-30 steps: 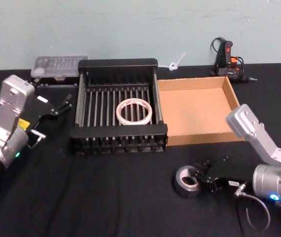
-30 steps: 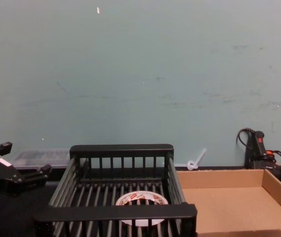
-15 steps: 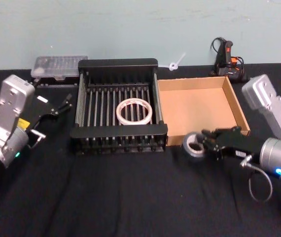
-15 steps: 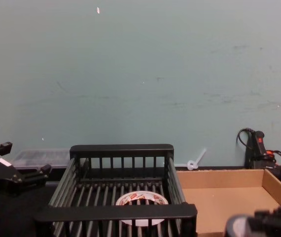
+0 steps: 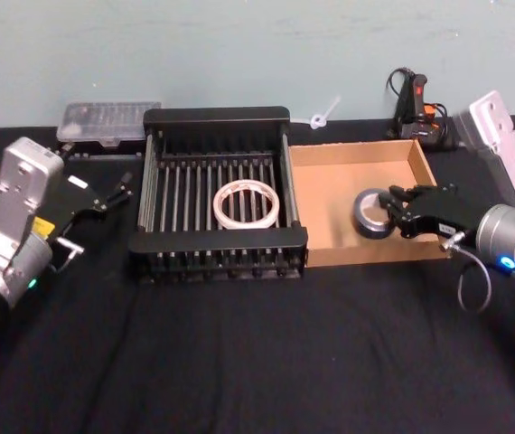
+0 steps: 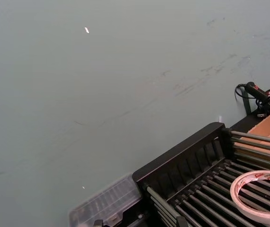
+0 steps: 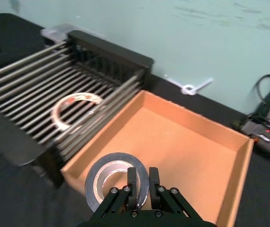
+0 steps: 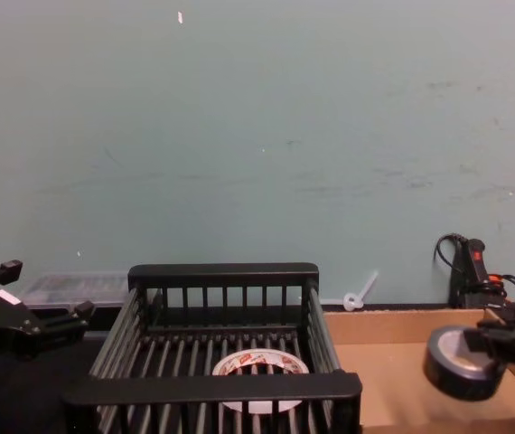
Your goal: Pick up the white tape and place it into the black box , Pick up the silver tape and place it into the brown box.
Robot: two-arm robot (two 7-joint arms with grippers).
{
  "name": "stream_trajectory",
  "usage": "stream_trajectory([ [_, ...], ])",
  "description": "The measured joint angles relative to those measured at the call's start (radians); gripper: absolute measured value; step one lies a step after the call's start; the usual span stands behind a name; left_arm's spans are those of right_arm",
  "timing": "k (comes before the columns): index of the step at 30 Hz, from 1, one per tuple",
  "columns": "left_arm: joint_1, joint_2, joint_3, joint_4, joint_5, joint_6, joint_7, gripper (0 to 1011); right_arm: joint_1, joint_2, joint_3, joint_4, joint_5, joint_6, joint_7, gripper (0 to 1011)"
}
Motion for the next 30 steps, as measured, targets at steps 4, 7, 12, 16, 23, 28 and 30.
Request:
stream_trajectory([
  [4,0.000,0.000,0.000,0.000,0.000,0.000,0.000,1001,0.050,-0.033,-0.003,0.074,-0.025,-0.003,-0.003,156],
  [7,0.000,0.000,0.000,0.000,0.000,0.000,0.000,1002,0.086,-0.058,-0.010,0.132,-0.044,-0.011,-0.002,157],
  [12,0.000,0.000,0.000,0.000,0.000,0.000,0.000,1001,0.137,-0.092,-0.020,0.220,-0.072,-0.025,0.003,157],
  [16,0.000,0.000,0.000,0.000,0.000,0.000,0.000,1001,0.170,-0.116,-0.027,0.277,-0.089,-0.033,0.010,157],
  [23,0.000,0.000,0.000,0.000,0.000,0.000,0.000,1001,0.203,-0.148,-0.032,0.344,-0.114,-0.048,0.022,157],
  [28,0.000,0.000,0.000,0.000,0.000,0.000,0.000,1001,0.203,-0.146,-0.031,0.342,-0.114,-0.048,0.022,157],
  [30,0.000,0.000,0.000,0.000,0.000,0.000,0.000,1001,0.202,-0.145,-0.032,0.340,-0.113,-0.048,0.022,157],
])
